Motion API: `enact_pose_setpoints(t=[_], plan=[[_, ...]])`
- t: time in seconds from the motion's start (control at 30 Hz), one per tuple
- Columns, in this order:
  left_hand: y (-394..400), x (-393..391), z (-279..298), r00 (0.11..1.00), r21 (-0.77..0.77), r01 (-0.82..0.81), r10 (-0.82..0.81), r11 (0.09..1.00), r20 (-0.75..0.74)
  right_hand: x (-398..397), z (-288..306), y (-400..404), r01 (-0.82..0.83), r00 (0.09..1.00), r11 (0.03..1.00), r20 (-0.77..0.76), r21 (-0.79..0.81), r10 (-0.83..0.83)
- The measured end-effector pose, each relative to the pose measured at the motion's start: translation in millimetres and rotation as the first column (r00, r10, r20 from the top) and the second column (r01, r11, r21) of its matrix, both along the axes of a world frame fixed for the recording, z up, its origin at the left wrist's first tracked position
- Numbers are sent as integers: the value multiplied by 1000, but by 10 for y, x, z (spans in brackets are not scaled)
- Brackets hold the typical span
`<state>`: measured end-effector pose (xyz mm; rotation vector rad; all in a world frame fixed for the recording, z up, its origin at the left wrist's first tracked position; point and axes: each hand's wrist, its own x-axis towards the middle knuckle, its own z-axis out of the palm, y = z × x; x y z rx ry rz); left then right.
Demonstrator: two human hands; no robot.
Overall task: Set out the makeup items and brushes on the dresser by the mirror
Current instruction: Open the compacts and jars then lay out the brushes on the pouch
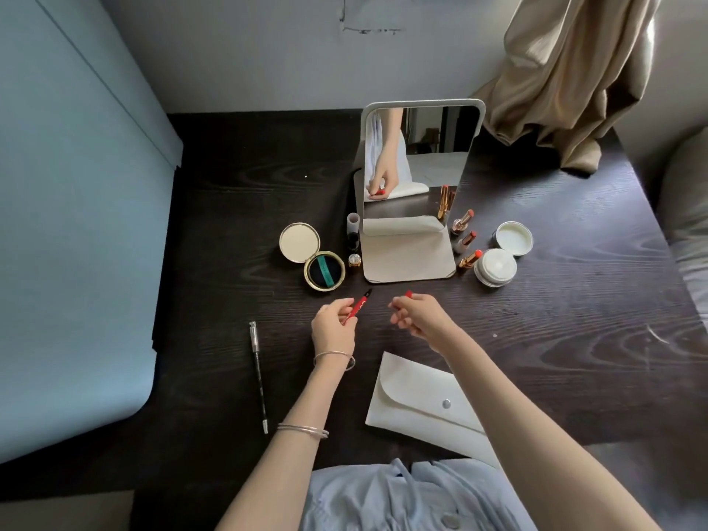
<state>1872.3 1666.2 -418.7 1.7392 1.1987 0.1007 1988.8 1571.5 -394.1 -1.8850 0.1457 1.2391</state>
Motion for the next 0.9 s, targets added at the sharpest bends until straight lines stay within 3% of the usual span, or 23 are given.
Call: enact_pose_setpoints(t=[0.13, 0.4, 0.9], plan=[[-73, 80, -50, 988, 62, -147, 143, 987, 65, -137, -37, 54, -60, 996, 998, -65, 17, 61], [-98, 246, -178, 963, 171, -265, 249, 949, 105, -199, -211, 139, 30, 995, 999, -96, 21, -28], [-94, 297, -335, 955, 205, -297, 292, 932, 57, -165, -247, 207, 31, 998, 999, -50, 24, -30]])
